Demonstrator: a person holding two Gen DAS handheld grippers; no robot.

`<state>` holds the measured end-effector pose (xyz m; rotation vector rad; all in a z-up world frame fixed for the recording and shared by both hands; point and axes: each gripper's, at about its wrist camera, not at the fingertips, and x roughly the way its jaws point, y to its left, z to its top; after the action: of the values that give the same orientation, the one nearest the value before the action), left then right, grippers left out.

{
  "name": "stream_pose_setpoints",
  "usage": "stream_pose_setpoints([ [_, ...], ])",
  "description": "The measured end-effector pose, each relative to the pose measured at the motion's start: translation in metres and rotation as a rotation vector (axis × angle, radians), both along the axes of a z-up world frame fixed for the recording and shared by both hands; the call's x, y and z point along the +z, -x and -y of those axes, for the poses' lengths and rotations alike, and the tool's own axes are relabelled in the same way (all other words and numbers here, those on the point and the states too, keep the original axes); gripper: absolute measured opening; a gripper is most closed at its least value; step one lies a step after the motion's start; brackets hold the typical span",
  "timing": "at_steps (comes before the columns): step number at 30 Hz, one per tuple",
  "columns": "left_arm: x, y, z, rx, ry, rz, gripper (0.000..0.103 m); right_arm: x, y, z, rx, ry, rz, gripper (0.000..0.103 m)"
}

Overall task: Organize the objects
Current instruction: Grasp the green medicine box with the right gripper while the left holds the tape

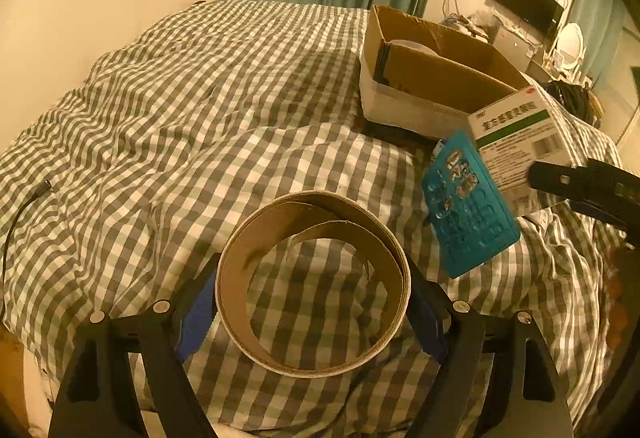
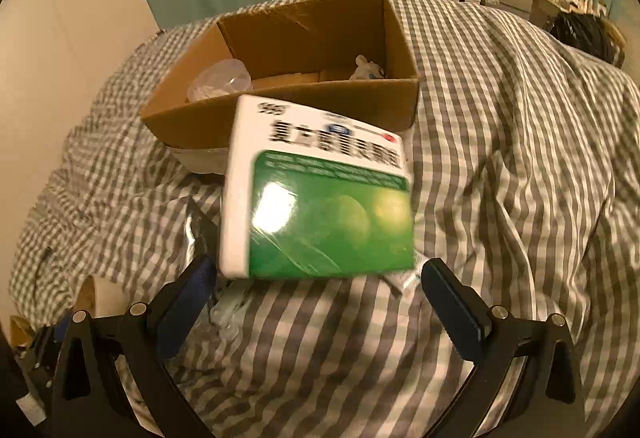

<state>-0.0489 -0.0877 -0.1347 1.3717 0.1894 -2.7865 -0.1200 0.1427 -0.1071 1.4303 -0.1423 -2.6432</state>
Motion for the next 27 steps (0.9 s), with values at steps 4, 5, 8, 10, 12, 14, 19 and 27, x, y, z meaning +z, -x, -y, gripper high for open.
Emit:
stream_pose_setpoints([
  [4, 0.0, 0.001, -0.003, -0.004, 0.007, 0.0, 0.084, 0.014, -0.009, -0.007, 0.013, 0.02, -0.047, 0.103],
  [5, 0.0, 0.002, -0.005, -0.009, 0.006, 0.002, 0.084, 0.015, -0.008, -0.007, 0.017, 0.024, -0.05, 0.103],
  [8, 0.002, 0.003, -0.011, -0.022, 0.013, 0.002, 0.084, 0.014, 0.0, -0.008, 0.006, 0.039, -0.051, 0.103],
  [10, 0.004, 0.005, -0.014, -0.028, 0.023, 0.001, 0.084, 0.009, 0.006, -0.007, 0.008, 0.056, -0.035, 0.103],
  [12, 0.005, 0.008, -0.015, -0.03, 0.032, 0.002, 0.084, 0.002, 0.013, -0.004, 0.015, 0.059, -0.019, 0.103],
  [14, 0.005, 0.011, -0.016, -0.029, 0.039, 0.003, 0.084, -0.001, 0.018, 0.001, 0.025, 0.069, -0.019, 0.103],
  [19, 0.005, 0.019, -0.02, -0.028, 0.062, 0.014, 0.084, -0.002, 0.021, 0.015, 0.06, 0.106, -0.015, 0.103],
  [27, -0.003, 0.029, -0.03, -0.035, 0.076, 0.039, 0.084, 0.011, 0.02, 0.017, 0.018, 0.131, -0.064, 0.103],
])
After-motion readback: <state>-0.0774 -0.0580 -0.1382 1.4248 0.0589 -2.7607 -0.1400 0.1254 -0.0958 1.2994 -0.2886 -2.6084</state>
